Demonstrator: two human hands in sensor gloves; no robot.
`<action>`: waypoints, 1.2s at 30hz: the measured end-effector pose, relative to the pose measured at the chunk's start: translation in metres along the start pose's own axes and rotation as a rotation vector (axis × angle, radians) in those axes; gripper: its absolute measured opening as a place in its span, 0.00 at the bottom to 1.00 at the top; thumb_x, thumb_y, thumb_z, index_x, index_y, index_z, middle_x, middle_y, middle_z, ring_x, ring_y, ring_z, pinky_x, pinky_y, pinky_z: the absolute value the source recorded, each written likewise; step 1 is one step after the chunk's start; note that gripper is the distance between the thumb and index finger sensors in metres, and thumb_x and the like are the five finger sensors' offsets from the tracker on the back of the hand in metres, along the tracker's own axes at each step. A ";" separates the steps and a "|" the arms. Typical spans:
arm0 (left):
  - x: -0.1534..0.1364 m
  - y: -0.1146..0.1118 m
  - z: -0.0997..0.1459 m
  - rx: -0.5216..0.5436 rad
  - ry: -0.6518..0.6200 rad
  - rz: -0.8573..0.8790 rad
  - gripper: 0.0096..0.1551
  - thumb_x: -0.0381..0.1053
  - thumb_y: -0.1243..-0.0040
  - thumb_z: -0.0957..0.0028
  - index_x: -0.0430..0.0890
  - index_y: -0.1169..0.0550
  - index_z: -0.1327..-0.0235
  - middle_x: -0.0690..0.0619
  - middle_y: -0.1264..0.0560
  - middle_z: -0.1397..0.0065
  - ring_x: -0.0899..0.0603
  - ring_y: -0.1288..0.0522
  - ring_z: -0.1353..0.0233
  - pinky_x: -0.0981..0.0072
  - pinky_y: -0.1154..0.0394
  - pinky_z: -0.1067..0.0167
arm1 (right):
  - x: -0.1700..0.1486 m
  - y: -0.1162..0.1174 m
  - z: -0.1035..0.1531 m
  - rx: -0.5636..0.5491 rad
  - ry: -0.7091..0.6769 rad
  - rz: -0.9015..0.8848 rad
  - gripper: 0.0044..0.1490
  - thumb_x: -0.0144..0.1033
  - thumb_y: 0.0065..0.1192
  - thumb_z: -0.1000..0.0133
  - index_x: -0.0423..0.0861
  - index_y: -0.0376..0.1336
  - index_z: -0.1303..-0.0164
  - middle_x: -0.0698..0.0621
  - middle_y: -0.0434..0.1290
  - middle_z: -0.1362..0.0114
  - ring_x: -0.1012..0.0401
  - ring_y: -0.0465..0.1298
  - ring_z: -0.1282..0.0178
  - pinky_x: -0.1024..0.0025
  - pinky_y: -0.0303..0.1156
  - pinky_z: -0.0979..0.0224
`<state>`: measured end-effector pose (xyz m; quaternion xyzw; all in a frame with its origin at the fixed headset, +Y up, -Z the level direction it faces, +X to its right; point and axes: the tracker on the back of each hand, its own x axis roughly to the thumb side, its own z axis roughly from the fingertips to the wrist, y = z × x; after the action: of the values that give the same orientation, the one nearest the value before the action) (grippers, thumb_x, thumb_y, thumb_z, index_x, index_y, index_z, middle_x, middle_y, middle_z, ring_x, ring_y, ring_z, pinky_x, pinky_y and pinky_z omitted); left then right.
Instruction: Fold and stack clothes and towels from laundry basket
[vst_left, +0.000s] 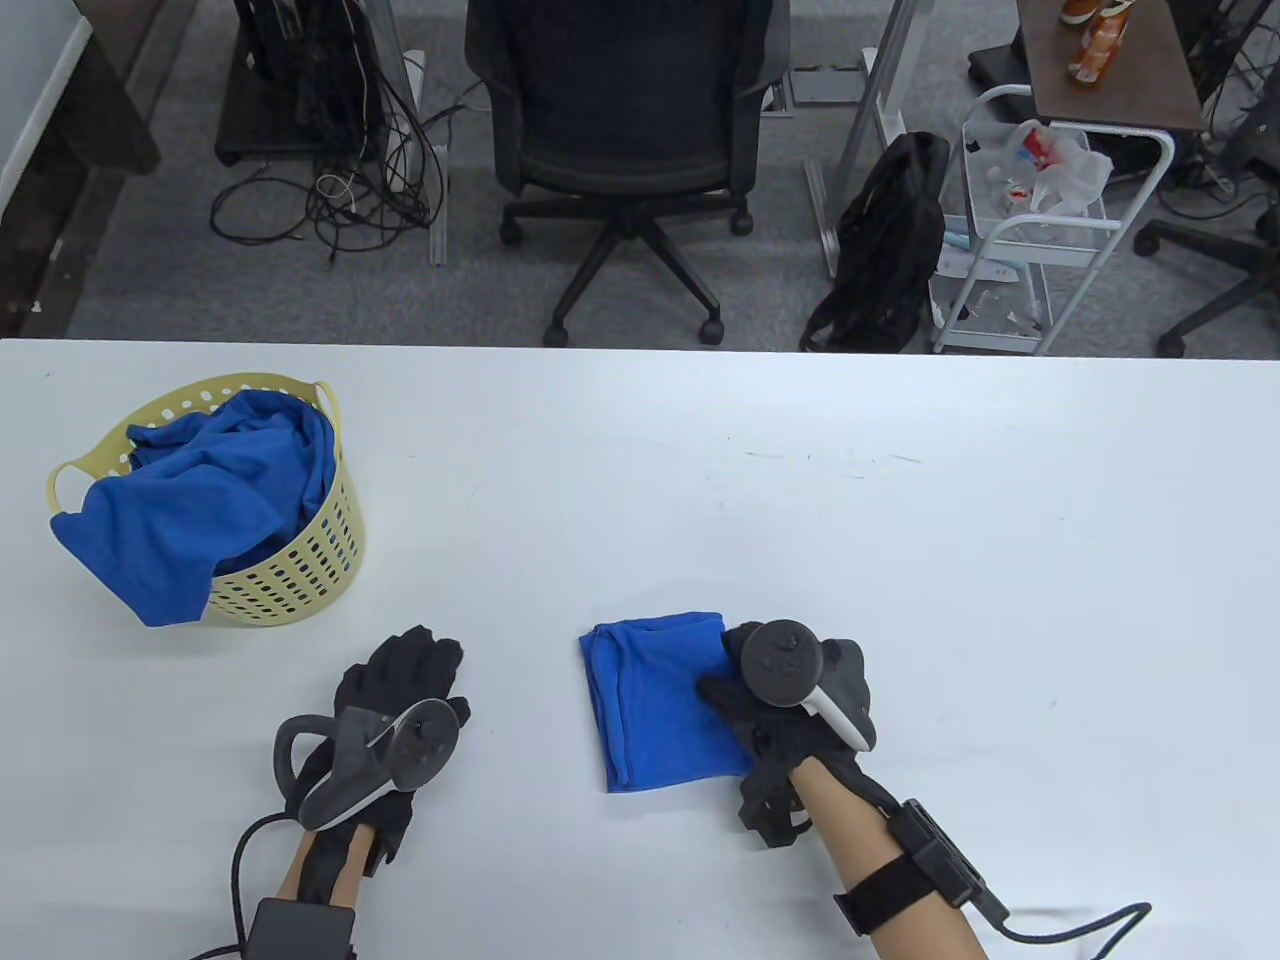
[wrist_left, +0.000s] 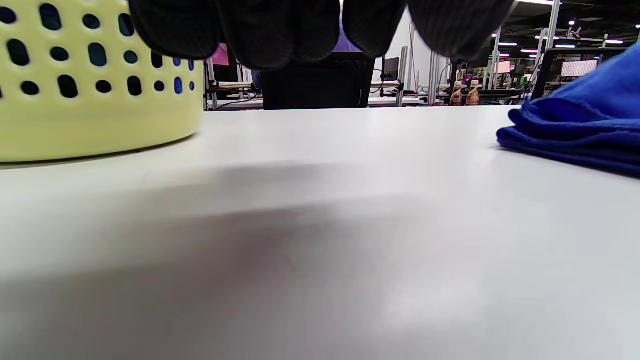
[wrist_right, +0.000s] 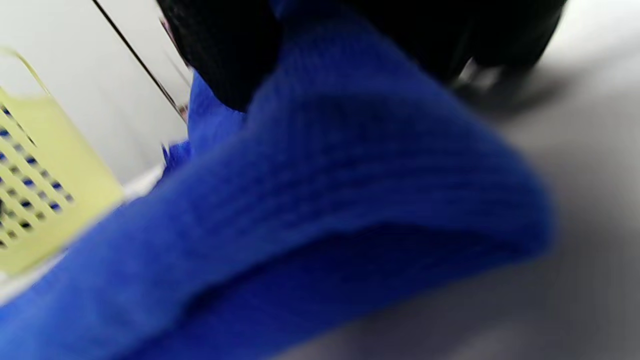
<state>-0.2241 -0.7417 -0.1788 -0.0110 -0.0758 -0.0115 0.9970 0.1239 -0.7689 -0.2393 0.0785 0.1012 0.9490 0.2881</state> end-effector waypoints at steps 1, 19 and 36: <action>0.000 0.000 0.000 -0.001 0.000 -0.001 0.41 0.63 0.44 0.41 0.52 0.36 0.14 0.41 0.37 0.11 0.33 0.32 0.17 0.36 0.30 0.27 | -0.002 -0.003 0.002 0.007 -0.010 -0.038 0.35 0.37 0.65 0.37 0.32 0.56 0.27 0.26 0.64 0.23 0.41 0.76 0.34 0.40 0.74 0.35; 0.001 -0.009 -0.003 -0.053 0.008 -0.065 0.40 0.63 0.44 0.41 0.57 0.38 0.14 0.39 0.40 0.10 0.32 0.35 0.16 0.35 0.31 0.27 | -0.020 -0.020 -0.041 0.421 -0.225 -0.281 0.38 0.17 0.67 0.41 0.55 0.58 0.23 0.21 0.44 0.14 0.46 0.68 0.30 0.57 0.79 0.35; 0.002 -0.016 -0.007 -0.100 0.013 -0.079 0.38 0.63 0.44 0.40 0.61 0.39 0.15 0.39 0.41 0.09 0.32 0.35 0.15 0.34 0.32 0.26 | -0.243 -0.128 -0.066 -0.619 0.533 -1.126 0.49 0.23 0.48 0.31 0.43 0.23 0.16 0.29 0.20 0.18 0.37 0.56 0.22 0.42 0.64 0.26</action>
<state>-0.2215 -0.7581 -0.1851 -0.0578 -0.0692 -0.0544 0.9944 0.3773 -0.8111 -0.3553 -0.3073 -0.0816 0.6271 0.7111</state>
